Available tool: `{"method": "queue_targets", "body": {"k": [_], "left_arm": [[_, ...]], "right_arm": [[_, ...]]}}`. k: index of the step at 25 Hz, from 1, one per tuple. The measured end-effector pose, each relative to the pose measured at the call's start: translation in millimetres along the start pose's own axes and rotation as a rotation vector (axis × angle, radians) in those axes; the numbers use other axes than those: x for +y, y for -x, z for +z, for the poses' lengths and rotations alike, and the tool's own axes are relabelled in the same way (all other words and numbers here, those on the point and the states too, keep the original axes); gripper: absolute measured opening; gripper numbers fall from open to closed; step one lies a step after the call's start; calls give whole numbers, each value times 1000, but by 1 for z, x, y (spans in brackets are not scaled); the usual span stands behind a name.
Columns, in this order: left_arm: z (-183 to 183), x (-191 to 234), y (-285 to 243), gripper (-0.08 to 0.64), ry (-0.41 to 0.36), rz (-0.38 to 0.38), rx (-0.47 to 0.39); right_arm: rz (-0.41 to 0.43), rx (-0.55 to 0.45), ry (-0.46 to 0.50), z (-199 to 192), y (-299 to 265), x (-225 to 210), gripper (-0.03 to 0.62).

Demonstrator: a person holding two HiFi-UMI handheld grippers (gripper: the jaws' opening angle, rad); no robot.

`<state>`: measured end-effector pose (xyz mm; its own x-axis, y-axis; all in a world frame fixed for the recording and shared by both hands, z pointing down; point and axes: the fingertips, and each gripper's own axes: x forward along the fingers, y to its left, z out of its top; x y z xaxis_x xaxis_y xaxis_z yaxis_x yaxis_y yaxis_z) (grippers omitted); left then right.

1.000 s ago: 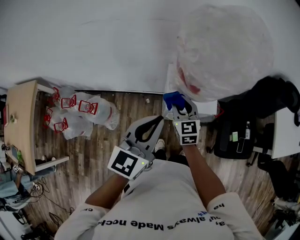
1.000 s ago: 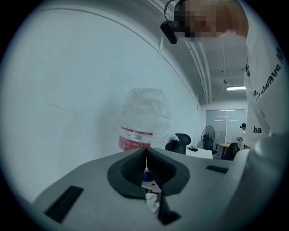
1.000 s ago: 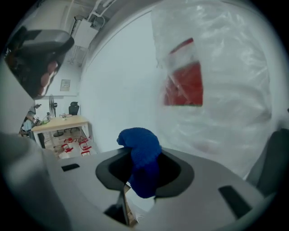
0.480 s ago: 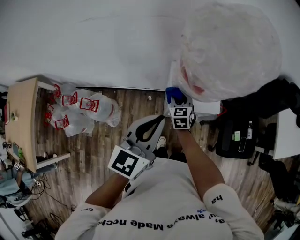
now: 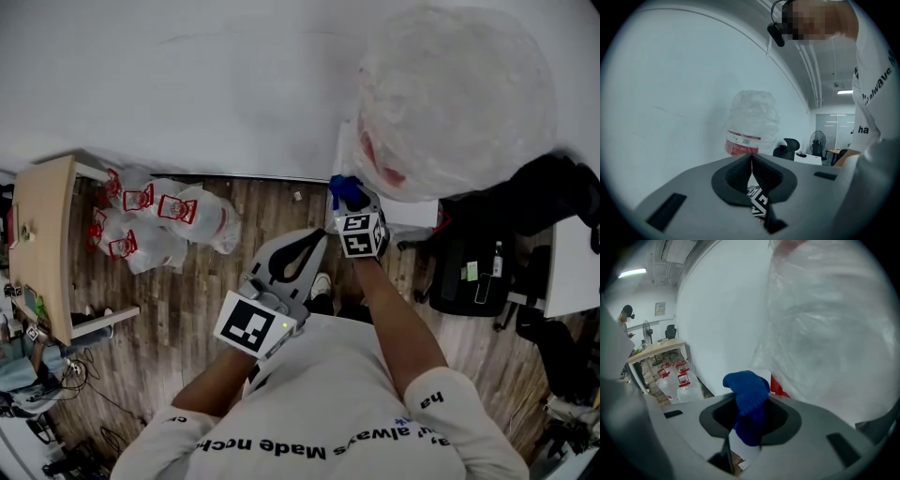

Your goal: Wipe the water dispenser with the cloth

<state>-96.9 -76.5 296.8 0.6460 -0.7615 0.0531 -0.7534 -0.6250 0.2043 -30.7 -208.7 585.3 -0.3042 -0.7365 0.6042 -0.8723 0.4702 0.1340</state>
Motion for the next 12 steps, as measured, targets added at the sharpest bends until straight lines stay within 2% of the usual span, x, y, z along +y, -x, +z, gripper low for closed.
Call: {"method": "queue_targets", "body": {"k": [12], "left_arm": [[1,-9,7,21,-7,-1,-2]], "right_arm": [[30,-1,-16,-16,20,12,126]]}}
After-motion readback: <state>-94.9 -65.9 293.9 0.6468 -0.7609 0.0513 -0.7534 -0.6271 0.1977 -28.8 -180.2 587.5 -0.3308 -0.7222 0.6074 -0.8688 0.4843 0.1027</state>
